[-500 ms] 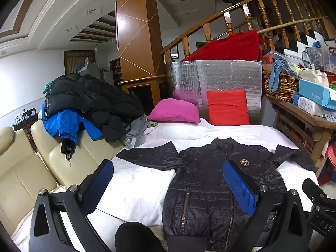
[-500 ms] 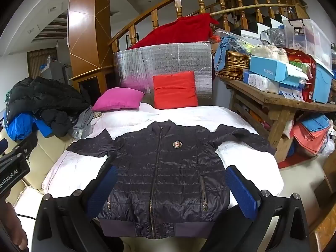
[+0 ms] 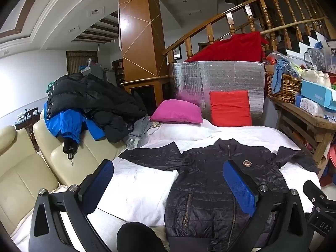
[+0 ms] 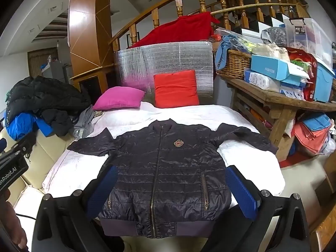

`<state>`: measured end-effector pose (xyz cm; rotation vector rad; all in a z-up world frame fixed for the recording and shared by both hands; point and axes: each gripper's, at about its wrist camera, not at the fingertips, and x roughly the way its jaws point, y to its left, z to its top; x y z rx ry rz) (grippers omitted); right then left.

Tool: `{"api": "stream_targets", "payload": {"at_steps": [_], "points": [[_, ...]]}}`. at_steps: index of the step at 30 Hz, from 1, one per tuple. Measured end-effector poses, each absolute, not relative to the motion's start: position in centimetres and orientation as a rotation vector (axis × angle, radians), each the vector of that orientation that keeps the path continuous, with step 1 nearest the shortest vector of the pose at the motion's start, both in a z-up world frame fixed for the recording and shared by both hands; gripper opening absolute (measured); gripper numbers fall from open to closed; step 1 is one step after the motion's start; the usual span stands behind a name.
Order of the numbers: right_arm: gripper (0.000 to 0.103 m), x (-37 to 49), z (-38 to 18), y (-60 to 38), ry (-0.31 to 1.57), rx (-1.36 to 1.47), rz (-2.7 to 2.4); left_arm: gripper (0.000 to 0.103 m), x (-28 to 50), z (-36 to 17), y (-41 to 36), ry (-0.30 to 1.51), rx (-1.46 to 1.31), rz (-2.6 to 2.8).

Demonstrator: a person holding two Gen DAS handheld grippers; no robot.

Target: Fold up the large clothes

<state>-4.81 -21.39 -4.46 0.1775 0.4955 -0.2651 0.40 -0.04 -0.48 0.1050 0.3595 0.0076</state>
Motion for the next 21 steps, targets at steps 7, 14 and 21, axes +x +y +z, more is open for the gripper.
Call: {"api": "stream_targets", "payload": {"at_steps": [7,14,21], "points": [[0.103,-4.67,-4.52,-21.16,0.496,0.176,-0.260,0.103,0.38,-0.50,0.29,0.359,0.103,0.014],[0.103,-4.68,-4.53,-21.07,0.495,0.175,-0.254,0.103,0.41,-0.53,0.52,0.360,0.096,0.017],[0.103,-4.68,-4.53,-21.02,0.495,0.174,-0.249,0.103,0.45,-0.54,0.56,0.360,0.096,0.017]]}}
